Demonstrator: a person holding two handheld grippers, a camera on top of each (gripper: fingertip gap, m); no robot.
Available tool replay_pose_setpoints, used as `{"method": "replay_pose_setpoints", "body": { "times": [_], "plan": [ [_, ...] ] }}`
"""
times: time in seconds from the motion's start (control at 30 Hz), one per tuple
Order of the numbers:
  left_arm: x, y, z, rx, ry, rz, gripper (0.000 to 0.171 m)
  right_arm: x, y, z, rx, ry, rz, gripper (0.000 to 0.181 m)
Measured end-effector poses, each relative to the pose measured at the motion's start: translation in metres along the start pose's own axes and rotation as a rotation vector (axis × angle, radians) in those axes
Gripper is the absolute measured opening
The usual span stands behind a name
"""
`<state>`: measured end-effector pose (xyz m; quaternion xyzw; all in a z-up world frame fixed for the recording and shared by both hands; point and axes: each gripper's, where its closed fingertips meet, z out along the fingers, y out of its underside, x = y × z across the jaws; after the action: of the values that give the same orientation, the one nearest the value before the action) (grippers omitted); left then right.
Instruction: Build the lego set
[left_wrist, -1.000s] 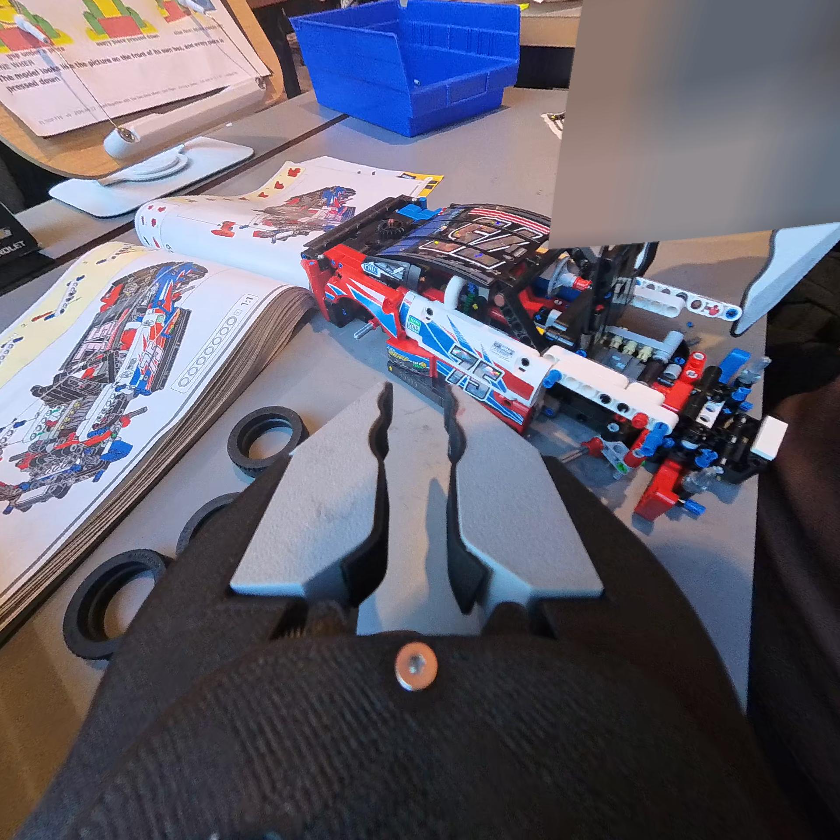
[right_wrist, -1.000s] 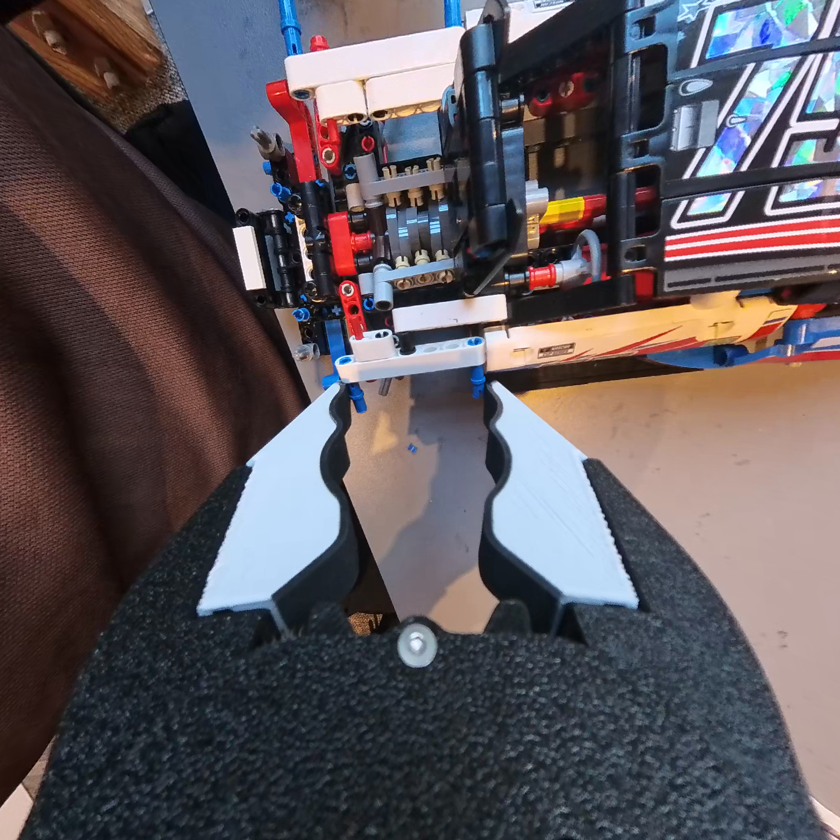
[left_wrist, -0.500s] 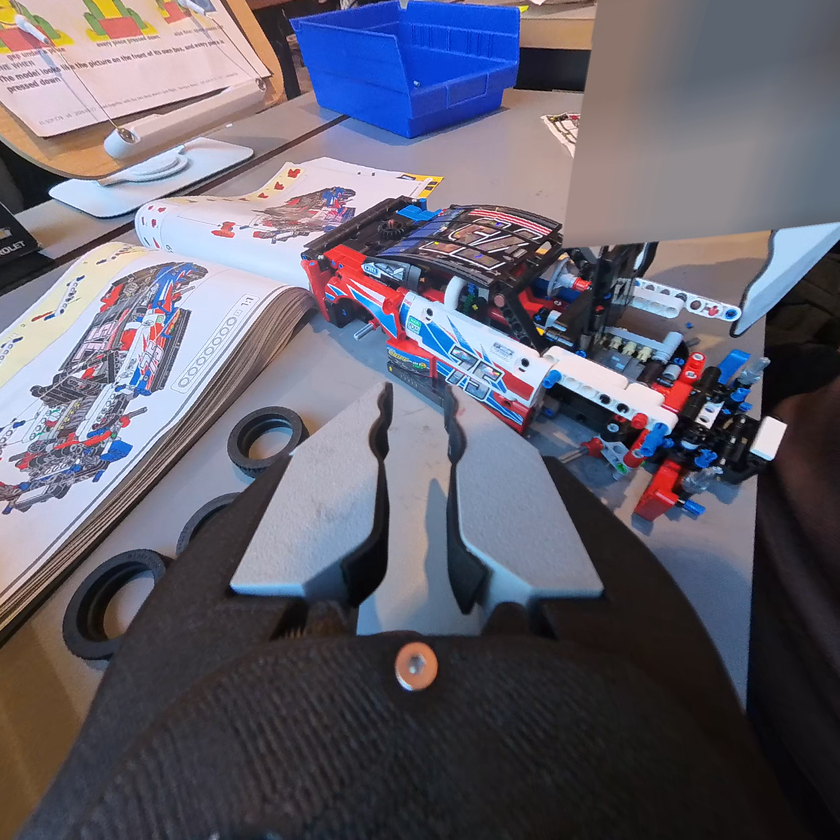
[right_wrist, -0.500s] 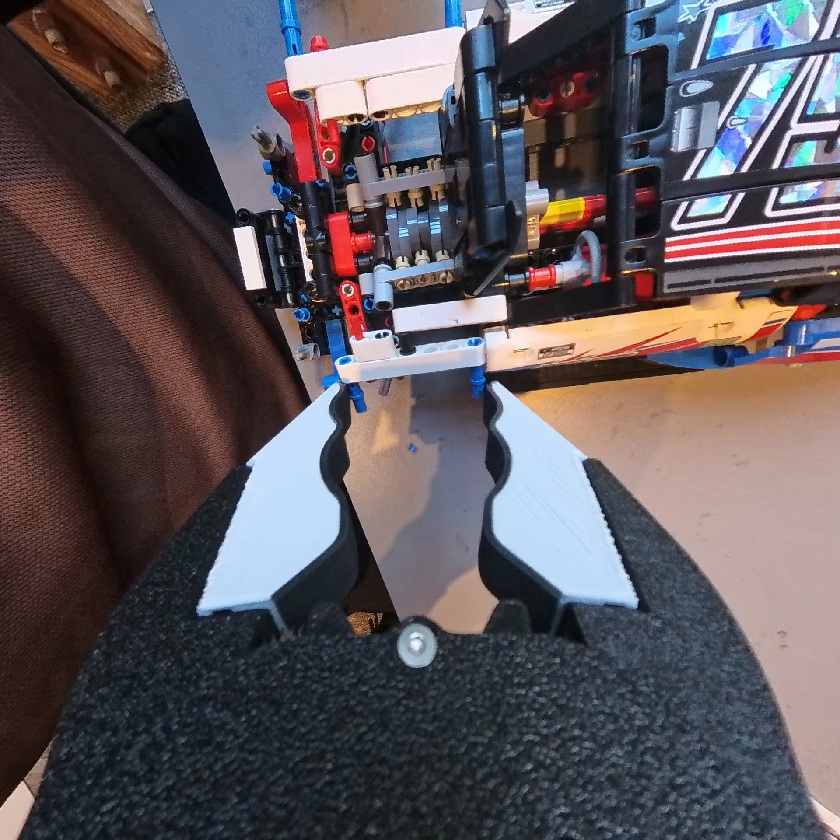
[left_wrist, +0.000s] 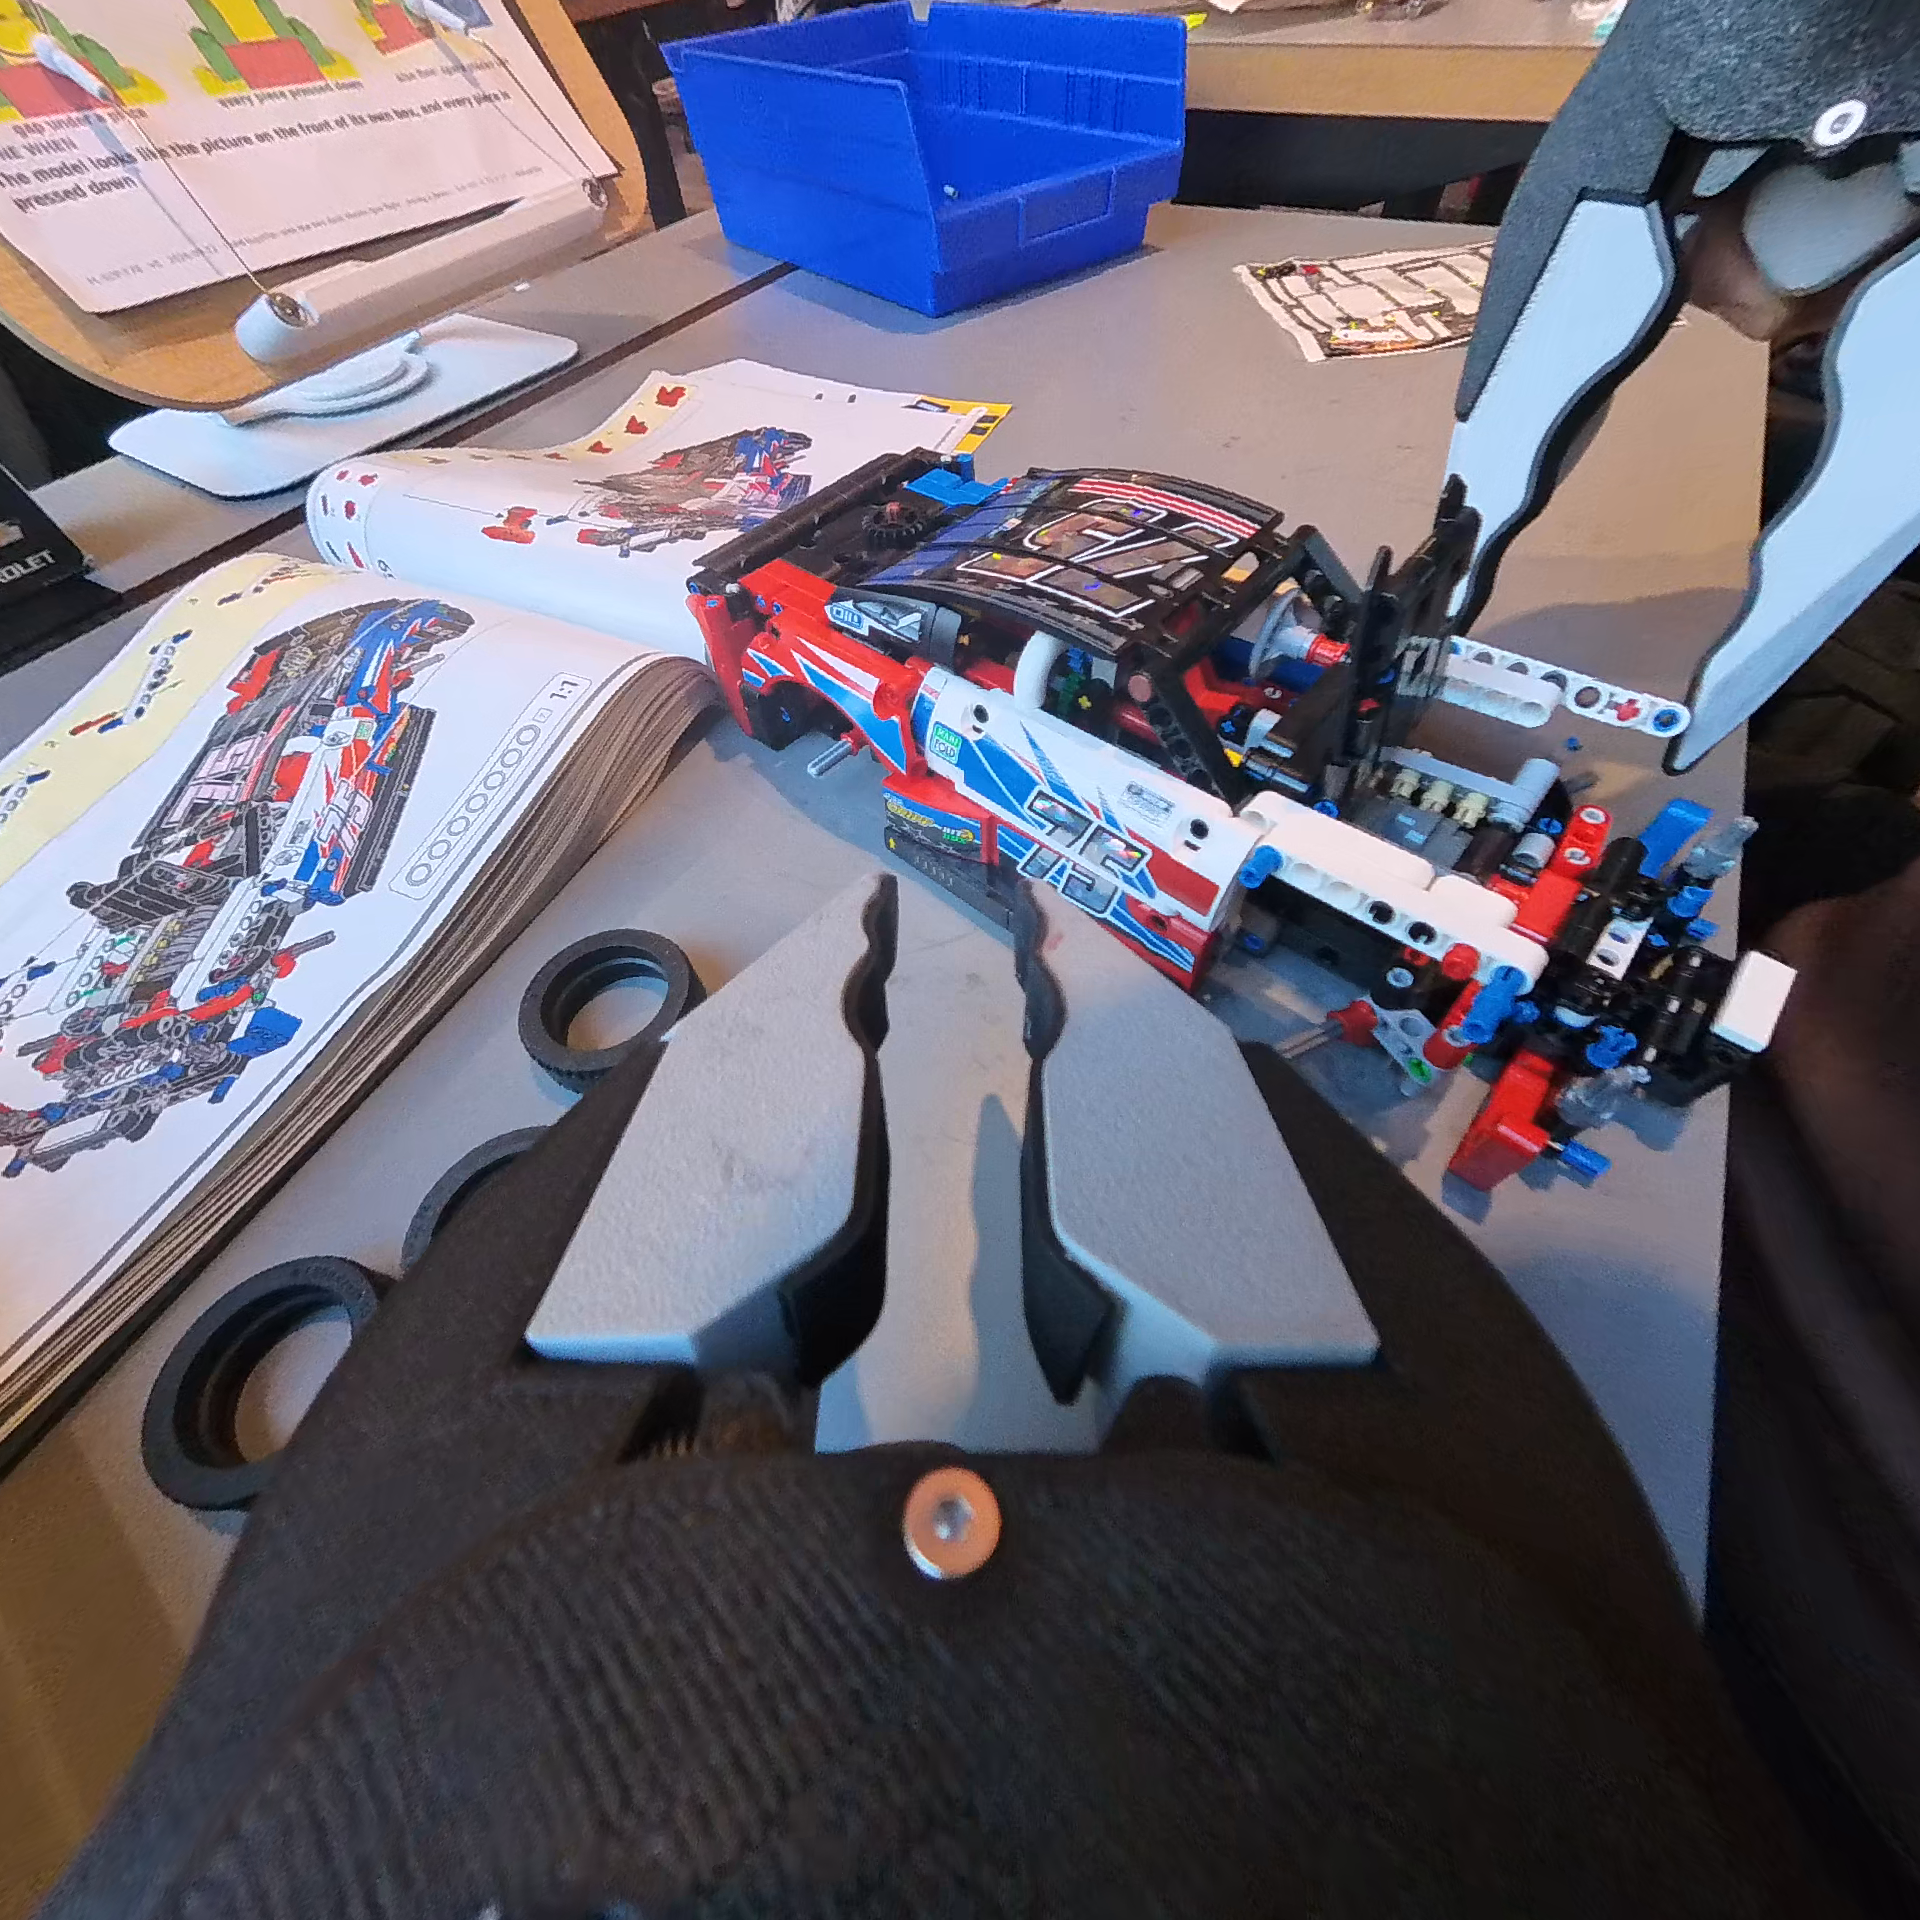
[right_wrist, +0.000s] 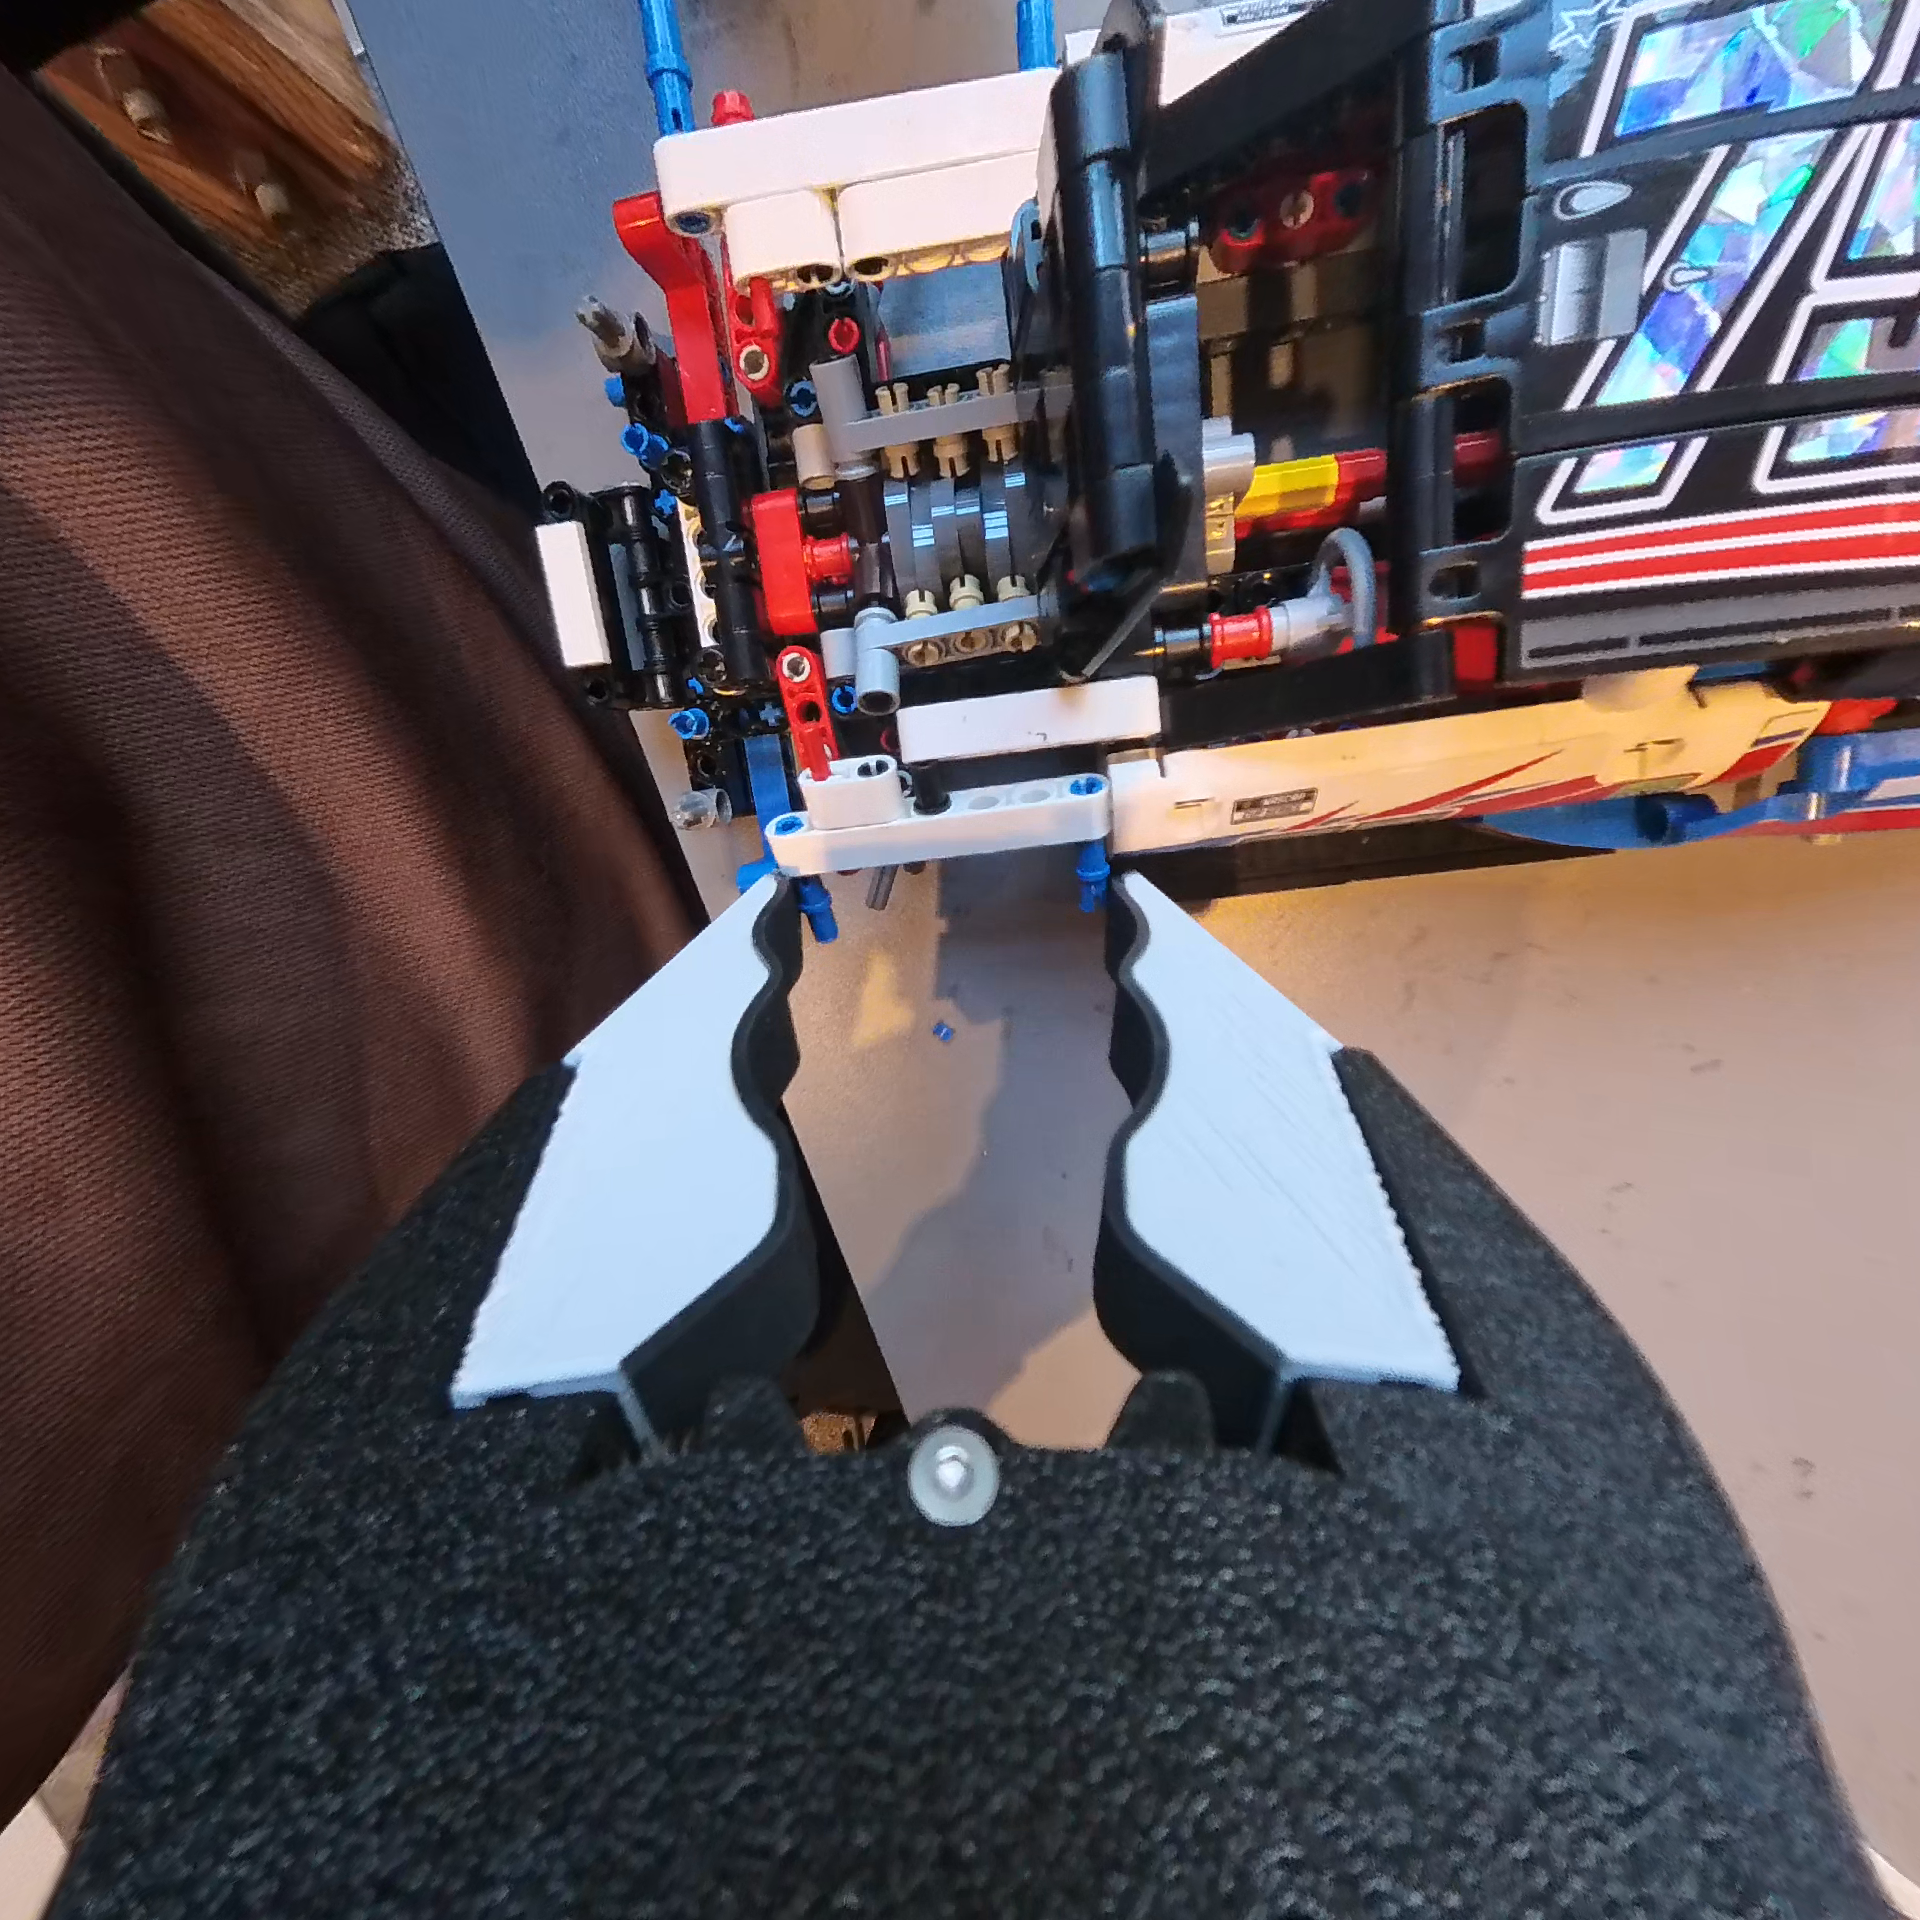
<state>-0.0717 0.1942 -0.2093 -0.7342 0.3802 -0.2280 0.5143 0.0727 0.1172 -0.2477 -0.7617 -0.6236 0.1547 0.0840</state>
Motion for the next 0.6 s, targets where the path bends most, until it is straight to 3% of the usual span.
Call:
{"method": "replay_pose_setpoints", "body": {
  "times": [0.2, 0.3, 0.47, 0.6],
  "plan": [
    [0.023, -0.014, 0.001, 0.062, 0.076, 0.024, 0.023, 0.0, 0.0, -0.003, 0.049, 0.013, -0.001, 0.058],
    [0.059, -0.029, 0.001, 0.046, 0.171, 0.073, 0.026, 0.002, 0.005, -0.006, 0.072, 0.045, -0.004, 0.058],
    [0.127, -0.046, 0.006, 0.02, 0.139, 0.47, 0.02, 0.001, 0.012, -0.013, 0.157, 0.062, 0.008, 0.058],
    [0.169, -0.03, 0.028, -0.072, 0.151, 0.605, 0.022, 0.003, 0.013, -0.016, 0.268, 0.055, 0.03, 0.058]
  ]
}}
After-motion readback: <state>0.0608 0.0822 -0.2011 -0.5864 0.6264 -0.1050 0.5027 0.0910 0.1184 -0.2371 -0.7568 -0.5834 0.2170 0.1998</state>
